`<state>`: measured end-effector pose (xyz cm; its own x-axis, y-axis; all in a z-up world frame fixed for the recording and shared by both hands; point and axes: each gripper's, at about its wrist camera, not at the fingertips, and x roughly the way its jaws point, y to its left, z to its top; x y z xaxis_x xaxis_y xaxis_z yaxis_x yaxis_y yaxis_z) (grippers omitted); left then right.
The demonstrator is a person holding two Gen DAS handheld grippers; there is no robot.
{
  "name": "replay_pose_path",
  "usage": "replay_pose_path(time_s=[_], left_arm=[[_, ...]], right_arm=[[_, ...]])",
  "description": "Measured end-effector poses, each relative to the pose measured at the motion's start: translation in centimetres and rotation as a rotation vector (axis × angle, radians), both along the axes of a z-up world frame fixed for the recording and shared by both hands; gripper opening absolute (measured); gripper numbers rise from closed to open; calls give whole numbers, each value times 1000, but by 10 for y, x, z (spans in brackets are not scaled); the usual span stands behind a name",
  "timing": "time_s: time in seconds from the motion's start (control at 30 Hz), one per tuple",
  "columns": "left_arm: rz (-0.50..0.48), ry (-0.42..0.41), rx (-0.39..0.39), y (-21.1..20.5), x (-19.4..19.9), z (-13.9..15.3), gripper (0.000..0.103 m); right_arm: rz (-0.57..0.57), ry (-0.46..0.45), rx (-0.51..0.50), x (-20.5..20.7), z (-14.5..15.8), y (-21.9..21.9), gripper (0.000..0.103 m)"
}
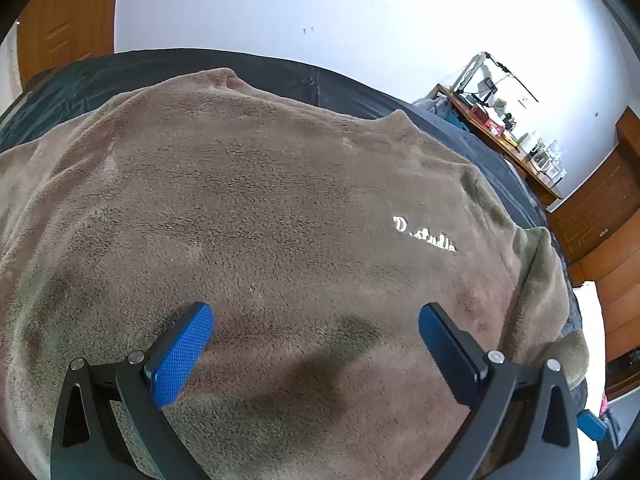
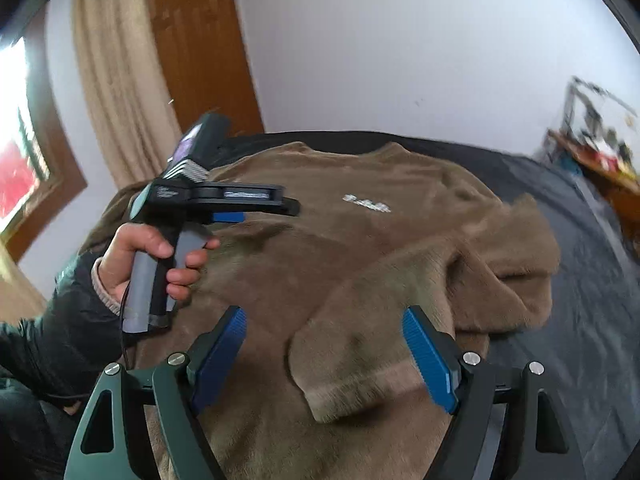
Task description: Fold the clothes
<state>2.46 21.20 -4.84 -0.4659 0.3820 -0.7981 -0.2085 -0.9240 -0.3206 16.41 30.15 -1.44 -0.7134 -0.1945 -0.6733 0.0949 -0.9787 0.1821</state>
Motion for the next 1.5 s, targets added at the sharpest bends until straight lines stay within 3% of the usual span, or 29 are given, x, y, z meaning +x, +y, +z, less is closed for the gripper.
replay_pose_path(time_s=[0.27, 0.43, 0.63, 0.93, 1.1, 1.37, 1.5], left_arm=[[-11, -4, -4, 5, 2, -2, 103], [-11, -2, -6, 5, 2, -2, 103], [-22, -5, -7, 7, 2, -2, 103], [-29, -1, -28, 10, 3, -4, 103], [-31, 2, -32, 9, 2, -4, 103], [-98, 20, 22, 17, 11, 5, 103], [-157, 41, 14, 27, 19, 8, 103]], right_arm=[[-121, -93, -420, 23, -37, 63, 82], [-115, -117, -555, 15, -52, 64, 82], [-126, -143, -634, -6, -74, 57, 81], [-112, -23, -770, -5, -64, 63, 80], [-109, -18, -811, -10, -66, 63, 79], [-155, 8, -827, -36, -70, 58, 67], [-170, 9, -785, -43, -67, 54, 45]])
